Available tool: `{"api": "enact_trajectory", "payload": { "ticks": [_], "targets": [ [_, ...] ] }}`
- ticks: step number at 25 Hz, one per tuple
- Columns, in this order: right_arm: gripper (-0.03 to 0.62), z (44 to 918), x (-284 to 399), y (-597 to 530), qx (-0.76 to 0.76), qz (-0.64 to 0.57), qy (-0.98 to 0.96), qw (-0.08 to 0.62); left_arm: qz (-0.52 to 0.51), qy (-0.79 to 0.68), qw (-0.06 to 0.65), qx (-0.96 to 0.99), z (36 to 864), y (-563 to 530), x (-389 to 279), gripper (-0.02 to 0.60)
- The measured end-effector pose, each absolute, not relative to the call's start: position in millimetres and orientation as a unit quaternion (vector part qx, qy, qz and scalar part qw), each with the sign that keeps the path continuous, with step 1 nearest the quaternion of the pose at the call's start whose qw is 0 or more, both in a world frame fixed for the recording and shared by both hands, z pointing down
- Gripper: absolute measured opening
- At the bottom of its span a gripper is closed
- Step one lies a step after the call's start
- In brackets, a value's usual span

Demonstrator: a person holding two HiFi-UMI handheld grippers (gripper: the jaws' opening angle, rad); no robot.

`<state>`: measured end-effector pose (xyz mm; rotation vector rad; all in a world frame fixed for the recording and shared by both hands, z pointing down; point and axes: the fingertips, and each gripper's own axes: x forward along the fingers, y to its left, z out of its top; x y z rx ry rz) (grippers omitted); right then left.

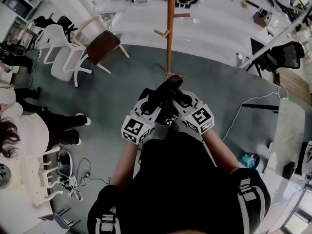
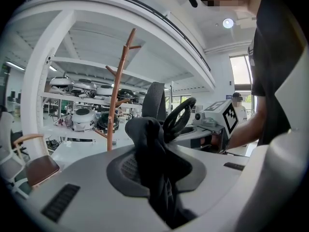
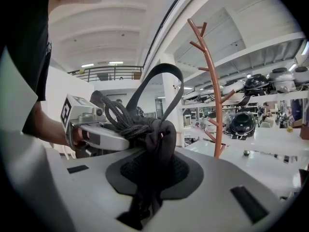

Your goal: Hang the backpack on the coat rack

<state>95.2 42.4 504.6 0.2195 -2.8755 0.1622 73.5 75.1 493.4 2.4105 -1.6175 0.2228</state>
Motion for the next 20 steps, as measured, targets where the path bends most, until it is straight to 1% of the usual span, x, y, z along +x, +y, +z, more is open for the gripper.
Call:
{"api": "enact_trajectory", "payload": {
  "ticks": [13,20],
  "targets": [
    [0.083,500,100,9,0.086,0.048,-0.988,0.123,0.068,-0.552,0.106,0.824,490,41,77,0.091],
    [0.081,512,82,-21,0.114,0.061,-0.983,0.129,0.075,-0.526,0.117,0.839,502,9,57,0.091]
  ]
}}
